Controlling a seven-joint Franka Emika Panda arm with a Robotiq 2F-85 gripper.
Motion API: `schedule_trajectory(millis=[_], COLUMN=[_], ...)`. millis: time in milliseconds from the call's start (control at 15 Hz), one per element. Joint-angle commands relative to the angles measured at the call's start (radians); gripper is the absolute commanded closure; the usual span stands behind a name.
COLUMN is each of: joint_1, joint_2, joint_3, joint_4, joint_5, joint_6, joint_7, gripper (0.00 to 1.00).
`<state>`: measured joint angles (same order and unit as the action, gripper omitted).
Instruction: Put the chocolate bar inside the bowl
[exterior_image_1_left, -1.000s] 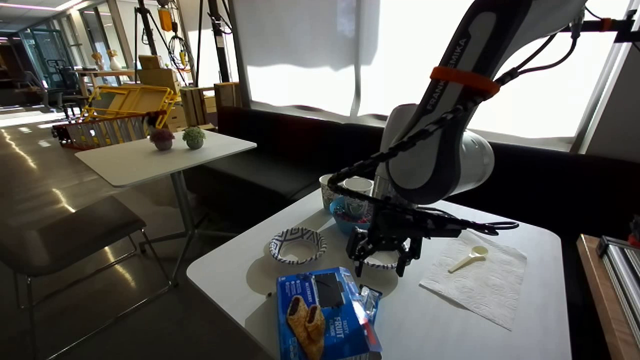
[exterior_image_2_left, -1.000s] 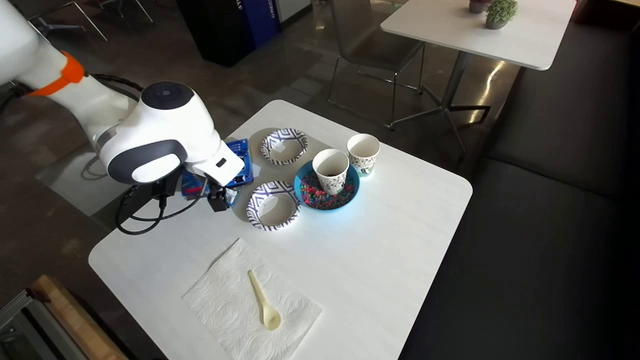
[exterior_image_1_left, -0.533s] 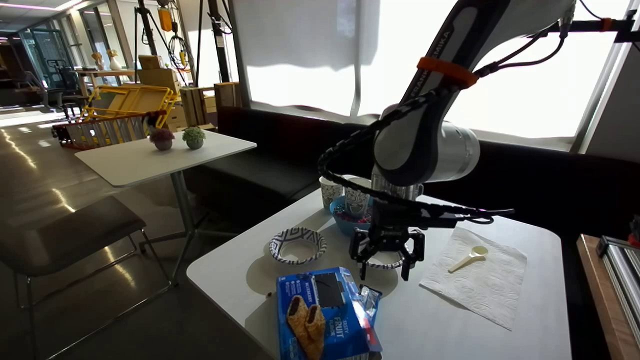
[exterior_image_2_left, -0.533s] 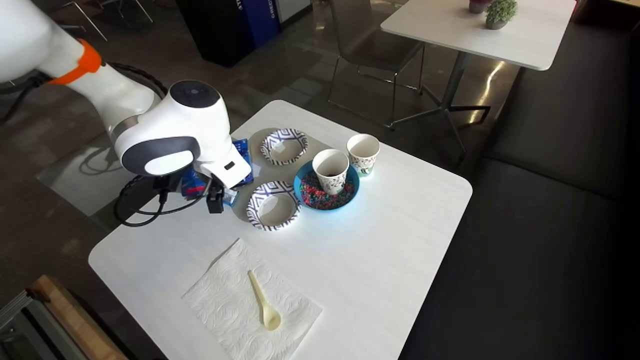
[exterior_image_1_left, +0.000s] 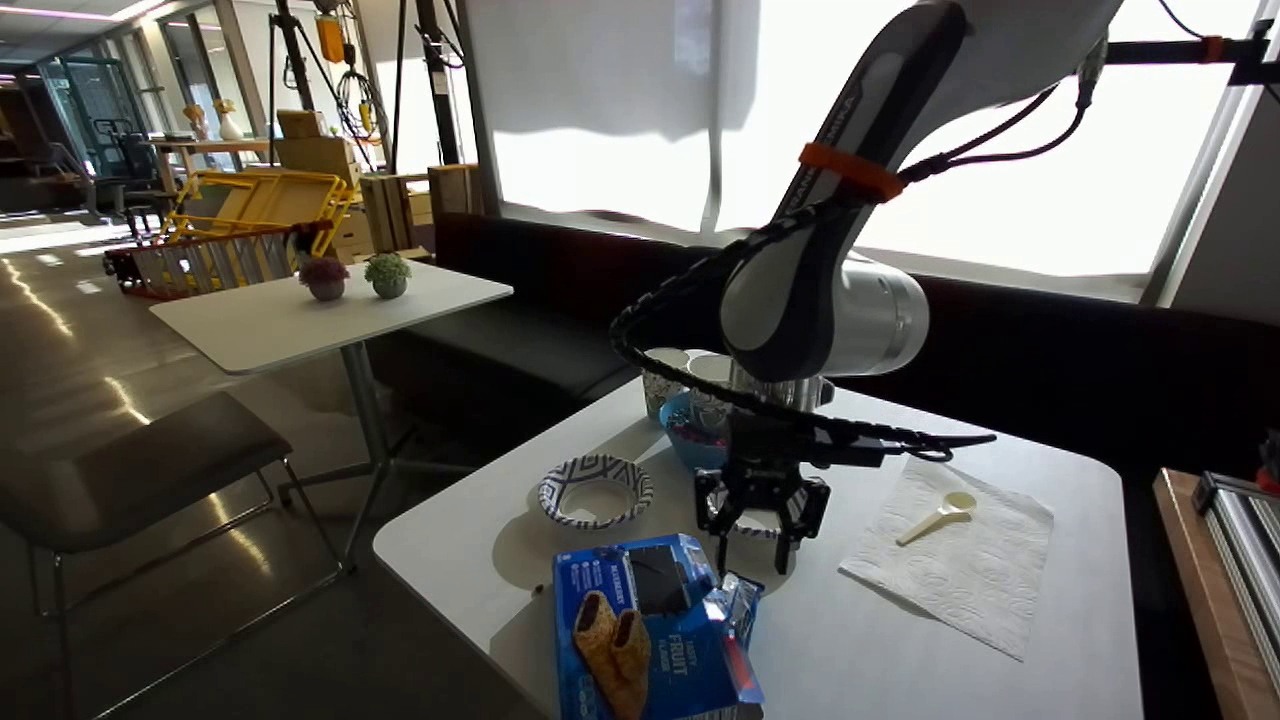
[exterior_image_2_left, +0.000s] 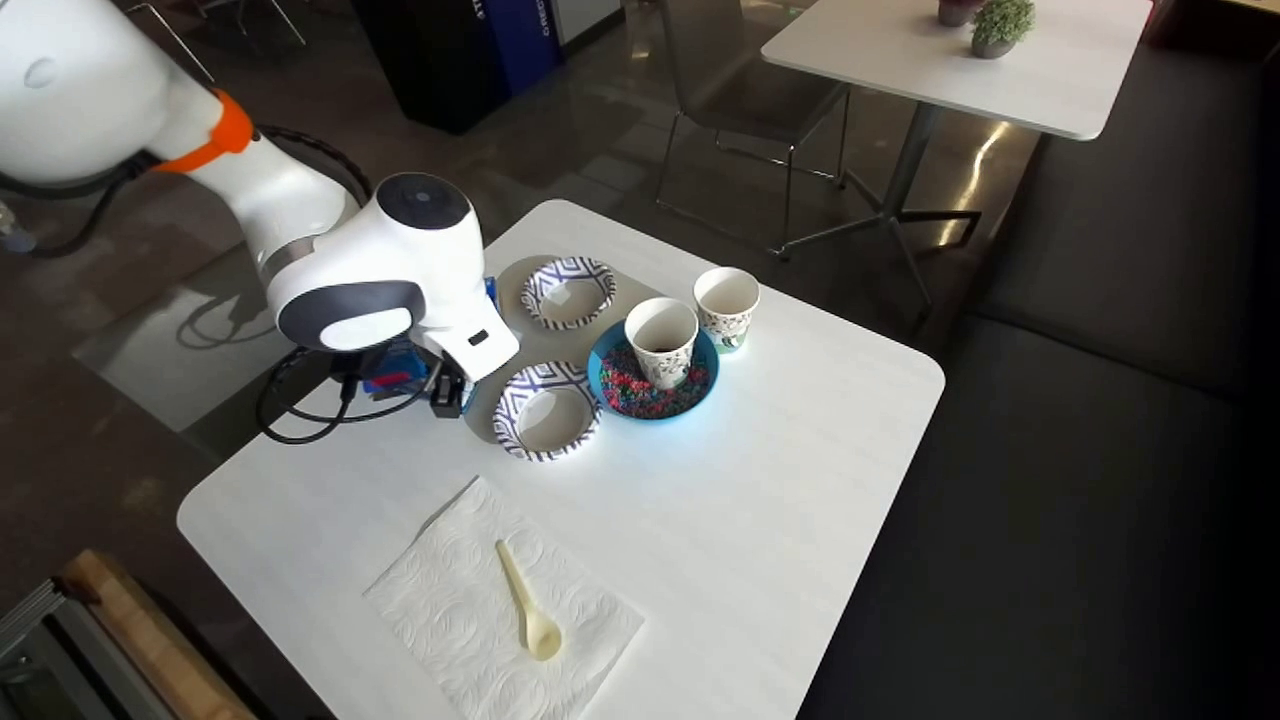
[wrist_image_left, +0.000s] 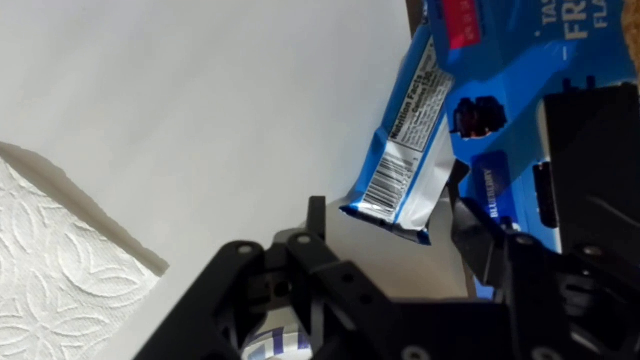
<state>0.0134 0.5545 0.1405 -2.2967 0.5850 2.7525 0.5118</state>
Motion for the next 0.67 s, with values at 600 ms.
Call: schedule_trajectory(millis=[600], joint_1=[0.018], joint_2=[0.073], joint_3=[-0.009], joint_4=[0.066], joint_5=[0.092], joint_6=[0.007], joint_7=[0.003], gripper=[0.54])
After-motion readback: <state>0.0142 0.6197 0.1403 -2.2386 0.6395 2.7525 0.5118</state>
